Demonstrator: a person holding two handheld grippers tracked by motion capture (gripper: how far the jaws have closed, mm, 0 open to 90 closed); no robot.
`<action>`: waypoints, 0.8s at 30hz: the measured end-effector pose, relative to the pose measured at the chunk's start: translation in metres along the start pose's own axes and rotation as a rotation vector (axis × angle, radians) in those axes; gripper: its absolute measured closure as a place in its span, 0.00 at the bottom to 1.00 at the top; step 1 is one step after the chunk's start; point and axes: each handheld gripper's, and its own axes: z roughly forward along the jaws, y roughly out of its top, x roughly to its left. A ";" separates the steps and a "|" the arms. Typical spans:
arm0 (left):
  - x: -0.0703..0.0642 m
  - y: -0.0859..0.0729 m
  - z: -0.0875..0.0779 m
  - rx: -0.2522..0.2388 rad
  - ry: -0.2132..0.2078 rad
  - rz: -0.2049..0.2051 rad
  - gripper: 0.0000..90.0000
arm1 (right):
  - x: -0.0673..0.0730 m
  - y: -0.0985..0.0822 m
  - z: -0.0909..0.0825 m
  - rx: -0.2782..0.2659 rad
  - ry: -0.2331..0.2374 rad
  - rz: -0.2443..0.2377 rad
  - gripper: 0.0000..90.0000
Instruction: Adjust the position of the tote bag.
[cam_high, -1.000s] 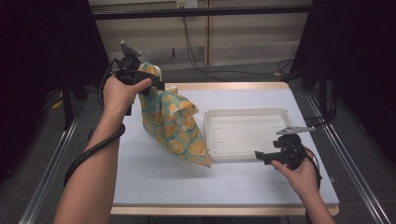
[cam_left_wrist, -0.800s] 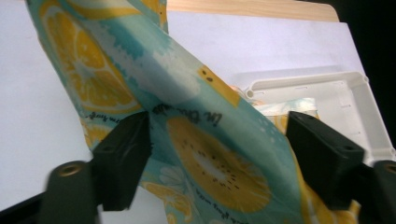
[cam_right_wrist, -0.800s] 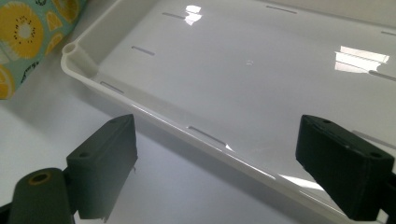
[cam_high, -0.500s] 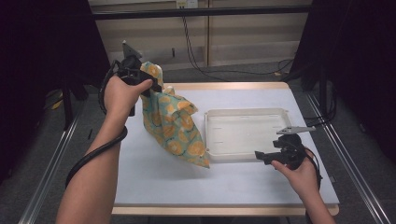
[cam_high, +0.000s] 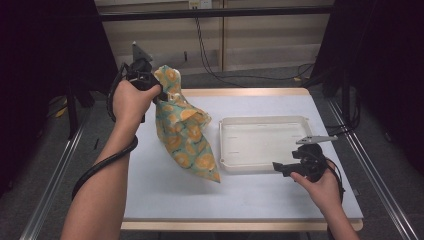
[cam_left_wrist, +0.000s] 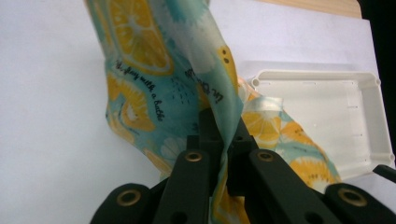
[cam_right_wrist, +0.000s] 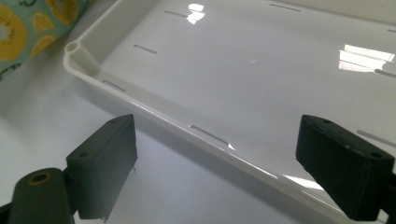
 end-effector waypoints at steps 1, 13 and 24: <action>0.000 0.001 -0.001 0.009 -0.007 0.007 1.00 | 0.000 0.000 0.000 0.000 -0.001 0.002 0.13; -0.006 0.003 -0.010 0.069 -0.051 0.291 1.00 | -0.001 0.000 -0.001 -0.009 0.005 0.001 0.13; -0.007 0.008 -0.019 0.089 -0.119 0.521 1.00 | 0.001 0.000 0.002 0.000 0.007 -0.010 0.13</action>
